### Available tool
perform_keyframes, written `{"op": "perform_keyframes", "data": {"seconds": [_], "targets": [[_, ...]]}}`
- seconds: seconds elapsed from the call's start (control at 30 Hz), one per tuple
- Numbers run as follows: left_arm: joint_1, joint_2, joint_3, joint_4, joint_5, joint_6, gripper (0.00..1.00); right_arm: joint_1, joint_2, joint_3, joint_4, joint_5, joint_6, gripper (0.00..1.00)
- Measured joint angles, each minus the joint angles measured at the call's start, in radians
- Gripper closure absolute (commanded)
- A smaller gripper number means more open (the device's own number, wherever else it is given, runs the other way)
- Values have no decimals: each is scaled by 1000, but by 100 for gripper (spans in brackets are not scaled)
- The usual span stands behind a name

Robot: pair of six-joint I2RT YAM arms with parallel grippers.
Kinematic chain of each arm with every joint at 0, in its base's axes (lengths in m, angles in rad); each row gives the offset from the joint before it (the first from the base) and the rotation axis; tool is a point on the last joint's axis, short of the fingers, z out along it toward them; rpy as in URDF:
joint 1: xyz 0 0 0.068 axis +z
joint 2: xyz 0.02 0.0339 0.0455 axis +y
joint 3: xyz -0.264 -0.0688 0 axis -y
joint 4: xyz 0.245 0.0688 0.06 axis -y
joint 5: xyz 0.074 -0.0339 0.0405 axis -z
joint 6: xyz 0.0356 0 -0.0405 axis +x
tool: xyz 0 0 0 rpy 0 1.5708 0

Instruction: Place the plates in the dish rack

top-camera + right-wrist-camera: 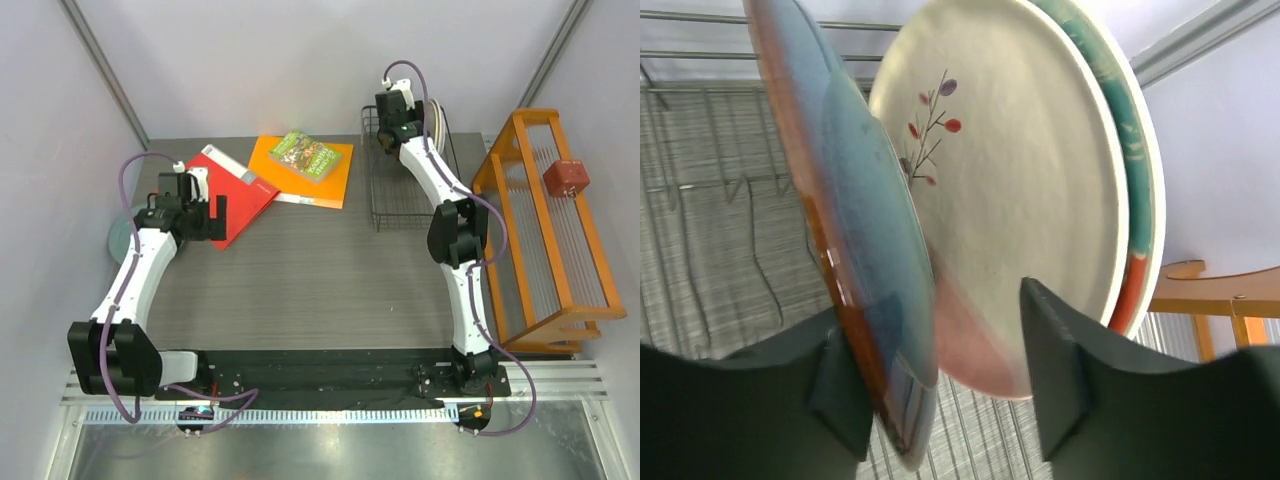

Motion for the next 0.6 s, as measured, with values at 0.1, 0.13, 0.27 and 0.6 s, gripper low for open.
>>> {"op": "perform_keyframes", "data": {"seconds": [0.1, 0.13, 0.27, 0.6], "targets": [[46, 0, -10, 12, -38, 47, 27, 0, -19, -2, -1, -16, 3, 34], [69, 0, -14, 21, -44, 62, 45, 3, -32, -5, -5, -22, 2, 34], [171, 17, -18, 43, -53, 124, 92, 14, -122, -58, -17, -45, -2, 32], [249, 247, 5, 64, -60, 201, 100, 91, -441, -170, -50, -237, 41, 32]]}}
